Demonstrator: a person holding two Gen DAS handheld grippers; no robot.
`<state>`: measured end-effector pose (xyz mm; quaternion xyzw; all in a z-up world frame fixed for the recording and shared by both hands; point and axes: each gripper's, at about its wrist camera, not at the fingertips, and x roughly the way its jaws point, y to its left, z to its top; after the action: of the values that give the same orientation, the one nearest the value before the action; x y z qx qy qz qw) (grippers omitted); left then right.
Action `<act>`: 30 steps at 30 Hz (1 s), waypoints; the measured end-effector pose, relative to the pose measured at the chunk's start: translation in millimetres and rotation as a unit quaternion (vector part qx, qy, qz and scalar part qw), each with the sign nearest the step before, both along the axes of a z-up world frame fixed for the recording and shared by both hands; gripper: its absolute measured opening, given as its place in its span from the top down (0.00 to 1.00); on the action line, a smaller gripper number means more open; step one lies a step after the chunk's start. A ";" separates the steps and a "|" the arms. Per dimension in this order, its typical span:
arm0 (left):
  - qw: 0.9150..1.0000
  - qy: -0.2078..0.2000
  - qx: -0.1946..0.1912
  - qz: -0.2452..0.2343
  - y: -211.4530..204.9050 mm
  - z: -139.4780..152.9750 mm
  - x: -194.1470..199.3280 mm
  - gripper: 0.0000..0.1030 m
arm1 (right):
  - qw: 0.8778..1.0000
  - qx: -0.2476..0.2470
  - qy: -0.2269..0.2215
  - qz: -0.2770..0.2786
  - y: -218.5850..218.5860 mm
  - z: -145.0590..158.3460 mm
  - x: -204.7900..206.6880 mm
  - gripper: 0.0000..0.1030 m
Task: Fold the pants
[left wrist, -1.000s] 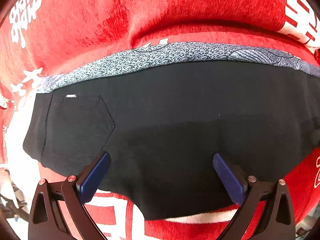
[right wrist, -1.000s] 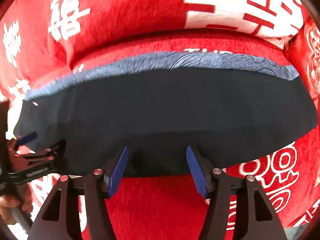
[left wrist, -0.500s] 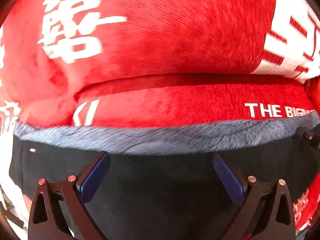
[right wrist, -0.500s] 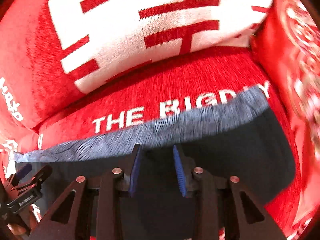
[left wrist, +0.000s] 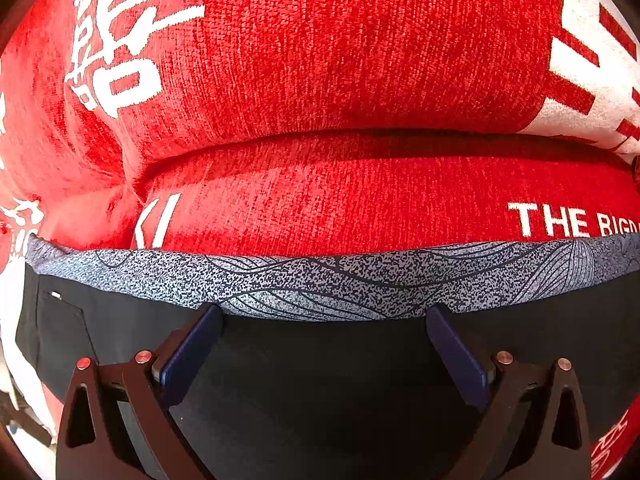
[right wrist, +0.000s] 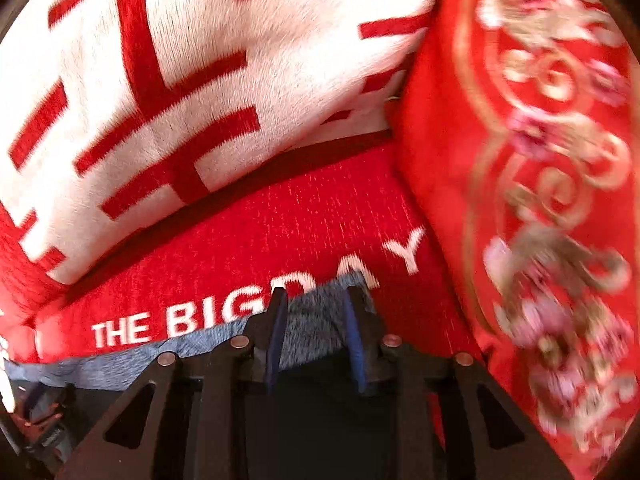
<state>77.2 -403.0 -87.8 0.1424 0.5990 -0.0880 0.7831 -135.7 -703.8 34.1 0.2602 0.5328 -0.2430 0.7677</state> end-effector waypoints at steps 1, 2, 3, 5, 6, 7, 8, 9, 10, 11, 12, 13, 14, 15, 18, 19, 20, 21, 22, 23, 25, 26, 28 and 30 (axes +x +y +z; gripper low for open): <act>1.000 0.003 0.005 0.001 -0.7 0.9 3.6 0.00 | 1.000 0.010 -0.003 0.006 7.3 4.7 -6.1 0.67; 1.000 0.007 0.011 0.000 -5.2 5.8 4.1 0.00 | 1.000 0.018 -0.003 0.013 16.6 6.8 -18.2 0.66; 1.000 0.012 0.015 -0.003 -7.5 10.3 2.9 0.00 | 0.999 0.027 -0.002 0.023 27.5 8.3 -27.3 0.62; 1.000 0.018 0.005 -0.008 -14.6 26.6 -1.5 0.00 | 0.998 0.040 0.002 0.038 47.2 6.5 -42.3 0.55; 1.000 0.021 -0.009 -0.009 -17.3 35.4 -8.4 0.00 | 0.998 0.040 0.010 0.043 56.4 2.5 -49.3 0.52; 0.999 0.025 -0.018 -0.013 -19.5 41.4 -15.8 0.00 | 0.998 0.039 0.020 0.047 62.2 -2.8 -53.5 0.51; 0.999 0.030 -0.021 -0.019 -22.2 43.9 -21.2 0.00 | 0.998 0.041 0.030 0.046 62.5 -13.9 -61.7 0.51; 0.999 0.039 -0.019 -0.032 -27.1 43.1 -30.0 0.00 | 0.997 0.046 0.036 0.042 64.8 -22.4 -68.5 0.51; 0.998 0.046 -0.010 -0.044 -32.2 37.4 -38.2 0.00 | 0.998 0.035 0.022 0.040 64.7 -21.7 -72.3 0.49; 0.997 0.055 0.001 -0.052 -35.3 28.3 -44.6 0.00 | 0.998 0.028 0.012 0.045 67.3 -20.4 -74.0 0.46; 0.997 0.062 0.005 -0.054 -36.2 20.8 -48.9 0.00 | 0.998 0.028 0.010 0.056 70.5 -21.3 -74.1 0.40; 0.997 0.055 -0.005 -0.047 -33.5 17.3 -53.0 0.00 | 0.998 0.025 0.008 0.065 74.2 -21.5 -74.6 0.35; 0.998 0.044 -0.021 -0.038 -29.5 17.7 -54.7 0.00 | 0.997 0.025 0.006 0.072 76.7 -21.6 -75.3 0.32; 0.998 0.046 -0.027 -0.036 -27.8 17.4 -54.7 0.00 | 0.996 0.026 0.003 0.081 77.7 -21.2 -73.6 0.27; 0.997 0.052 -0.030 -0.040 -27.4 19.4 -51.7 0.00 | 0.995 0.017 0.006 0.100 85.3 -24.5 -65.6 0.24; 0.997 0.055 -0.029 -0.040 -28.0 20.0 -50.7 0.00 | 0.995 0.013 0.009 0.102 88.4 -24.1 -64.3 0.24; 0.997 0.058 -0.026 -0.040 -29.6 20.4 -49.5 0.00 | 0.995 0.011 0.011 0.102 91.9 -23.3 -60.8 0.24; 0.997 0.059 -0.025 -0.041 -30.2 20.9 -48.9 0.00 | 0.995 0.011 0.012 0.101 93.3 -22.5 -59.6 0.24; 0.997 0.061 -0.026 -0.043 -30.5 21.8 -47.9 0.00 | 0.995 0.012 0.013 0.099 93.2 -22.0 -58.7 0.23; 0.997 0.062 -0.027 -0.043 -30.4 21.5 -47.4 0.00 | 0.995 0.014 0.013 0.098 93.7 -22.0 -56.8 0.23; 0.997 0.063 -0.029 -0.042 -30.2 22.0 -46.6 0.00 | 0.995 0.016 0.012 0.099 89.0 -20.8 -57.0 0.20; 0.997 0.061 -0.028 -0.041 -30.3 23.3 -46.8 0.00 | 0.995 0.015 0.012 0.101 89.1 -21.4 -56.1 0.20; 0.997 0.058 -0.027 -0.040 -26.9 21.7 -46.0 0.00 | 0.994 0.013 0.011 0.107 89.4 -25.9 -49.3 0.20; 0.997 0.055 -0.029 -0.038 -25.8 19.6 -50.1 0.00 | 0.994 0.014 0.008 0.109 89.0 -26.2 -50.2 0.20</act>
<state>27.1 -428.9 -68.2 0.1373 0.6328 -0.1423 0.7486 -185.9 -614.7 7.8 0.2091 0.5673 -0.1527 0.7817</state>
